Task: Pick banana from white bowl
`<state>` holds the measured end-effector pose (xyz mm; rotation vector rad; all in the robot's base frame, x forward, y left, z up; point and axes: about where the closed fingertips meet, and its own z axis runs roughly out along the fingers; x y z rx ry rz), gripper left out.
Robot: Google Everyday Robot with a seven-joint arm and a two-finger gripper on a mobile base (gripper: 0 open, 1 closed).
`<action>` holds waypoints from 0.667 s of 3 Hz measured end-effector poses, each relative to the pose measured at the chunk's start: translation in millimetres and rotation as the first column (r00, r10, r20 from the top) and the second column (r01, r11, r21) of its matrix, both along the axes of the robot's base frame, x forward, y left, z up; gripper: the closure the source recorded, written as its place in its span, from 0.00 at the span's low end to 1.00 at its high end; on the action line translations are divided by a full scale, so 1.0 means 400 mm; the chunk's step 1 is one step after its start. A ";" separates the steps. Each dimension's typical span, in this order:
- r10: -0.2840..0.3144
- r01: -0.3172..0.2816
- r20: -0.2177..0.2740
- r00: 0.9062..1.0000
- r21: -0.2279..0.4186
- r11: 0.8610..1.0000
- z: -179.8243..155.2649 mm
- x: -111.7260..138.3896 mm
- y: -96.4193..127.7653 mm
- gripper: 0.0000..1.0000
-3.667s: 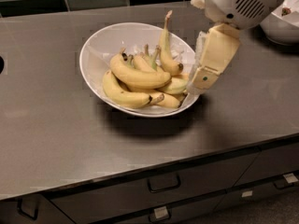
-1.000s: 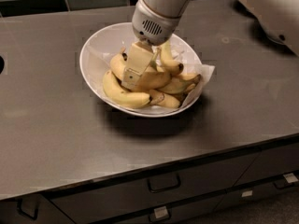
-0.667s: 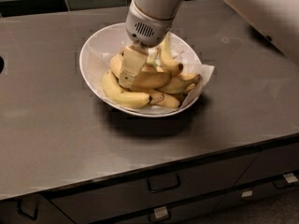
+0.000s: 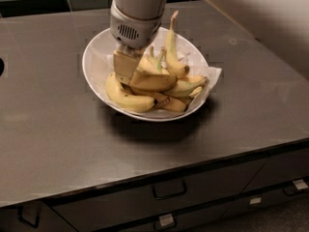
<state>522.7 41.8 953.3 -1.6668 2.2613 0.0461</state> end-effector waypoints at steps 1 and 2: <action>-0.016 0.016 0.006 1.000 -0.019 1.000 0.001 -0.007 0.009 0.48; -0.034 0.034 0.007 0.999 -0.026 0.999 -0.004 -0.007 0.006 0.50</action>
Offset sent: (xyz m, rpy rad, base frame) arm -0.0031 -0.0021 -0.0070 -0.0434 0.0054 -0.0597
